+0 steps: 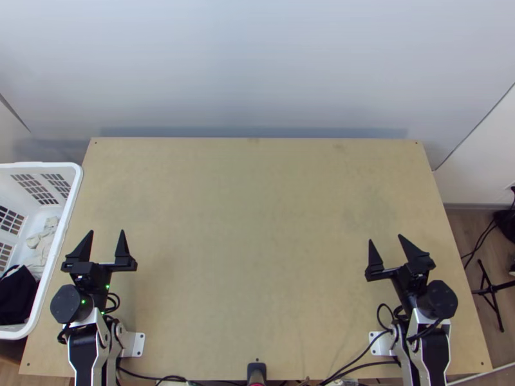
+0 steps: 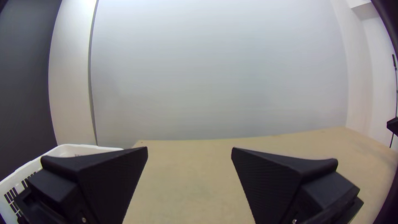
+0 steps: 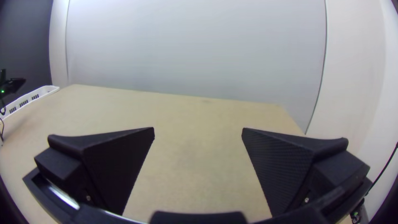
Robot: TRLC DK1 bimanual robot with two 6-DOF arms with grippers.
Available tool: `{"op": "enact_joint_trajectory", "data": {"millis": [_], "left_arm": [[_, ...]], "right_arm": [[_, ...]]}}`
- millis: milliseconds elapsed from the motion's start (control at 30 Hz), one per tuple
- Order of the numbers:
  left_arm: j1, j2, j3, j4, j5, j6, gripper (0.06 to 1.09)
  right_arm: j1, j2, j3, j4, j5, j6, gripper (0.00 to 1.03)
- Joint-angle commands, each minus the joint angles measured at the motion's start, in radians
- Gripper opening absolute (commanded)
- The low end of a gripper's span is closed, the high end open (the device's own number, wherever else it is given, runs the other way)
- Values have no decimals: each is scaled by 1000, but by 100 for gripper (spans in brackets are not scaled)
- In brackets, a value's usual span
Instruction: Fold the t-shirt
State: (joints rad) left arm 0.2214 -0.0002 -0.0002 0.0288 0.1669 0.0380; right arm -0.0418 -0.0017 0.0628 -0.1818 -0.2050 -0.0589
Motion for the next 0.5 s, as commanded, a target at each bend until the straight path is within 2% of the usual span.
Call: {"op": "enact_joint_trajectory", "data": {"millis": [0, 200, 300, 400, 467], "left_arm": [[-2, 0, 0, 0, 0, 5, 104], [4, -1, 0, -1, -21, 5, 104], [10, -1, 0, 3, -23, 22, 104], [9, -3, -1, 25, -21, 23, 104], [12, -3, 2, 31, -23, 16, 104]], "right_arm": [[45, -1, -1, 15, 12, 34, 98], [43, -1, -3, 13, 161, 60, 98], [43, -3, -1, 16, 171, 74, 98], [45, -3, -1, 18, 171, 156, 98], [34, -3, 0, 30, 225, 156, 98]]}}
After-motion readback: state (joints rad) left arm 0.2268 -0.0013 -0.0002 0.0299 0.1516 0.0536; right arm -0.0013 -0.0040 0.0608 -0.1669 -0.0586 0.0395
